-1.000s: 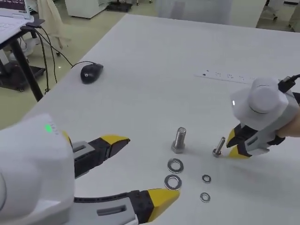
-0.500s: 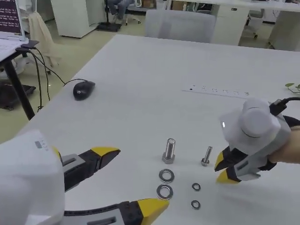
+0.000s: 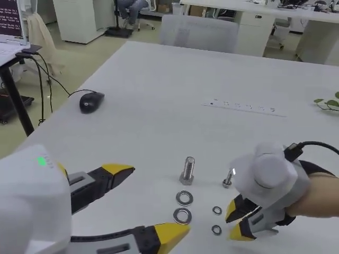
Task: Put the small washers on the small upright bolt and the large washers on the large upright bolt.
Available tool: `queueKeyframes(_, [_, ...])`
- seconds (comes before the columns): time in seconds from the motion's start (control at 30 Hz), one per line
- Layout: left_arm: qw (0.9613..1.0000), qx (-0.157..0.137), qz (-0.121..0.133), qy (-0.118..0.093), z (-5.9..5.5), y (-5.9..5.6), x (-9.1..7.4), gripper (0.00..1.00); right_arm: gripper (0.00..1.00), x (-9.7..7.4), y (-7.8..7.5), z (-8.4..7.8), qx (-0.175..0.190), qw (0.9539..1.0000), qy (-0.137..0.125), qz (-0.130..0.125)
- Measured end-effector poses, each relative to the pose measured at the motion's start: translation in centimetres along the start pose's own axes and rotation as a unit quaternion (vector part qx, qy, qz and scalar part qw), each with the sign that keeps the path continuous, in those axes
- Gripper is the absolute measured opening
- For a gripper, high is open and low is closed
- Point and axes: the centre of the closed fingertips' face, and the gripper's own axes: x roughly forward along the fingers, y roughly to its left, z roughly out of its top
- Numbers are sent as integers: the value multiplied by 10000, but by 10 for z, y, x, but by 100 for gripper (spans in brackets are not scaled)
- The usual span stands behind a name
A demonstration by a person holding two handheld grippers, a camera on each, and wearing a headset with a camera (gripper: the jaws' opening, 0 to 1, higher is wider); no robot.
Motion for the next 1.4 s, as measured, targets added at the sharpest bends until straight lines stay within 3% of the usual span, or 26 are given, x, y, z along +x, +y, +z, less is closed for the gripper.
queueKeyframes(0.6, [10000,-82,26,-3,-2,5,1,66,21,17,-5,2,-108,9998,137,66])
queueKeyframes(0.93, [9999,-116,54,-6,-2,4,5,66,17,16,-1,3,-349,9993,143,53])
queueKeyframes(1.4, [9999,-128,80,-22,-2,3,5,66,12,18,-6,4,-273,9996,94,79])
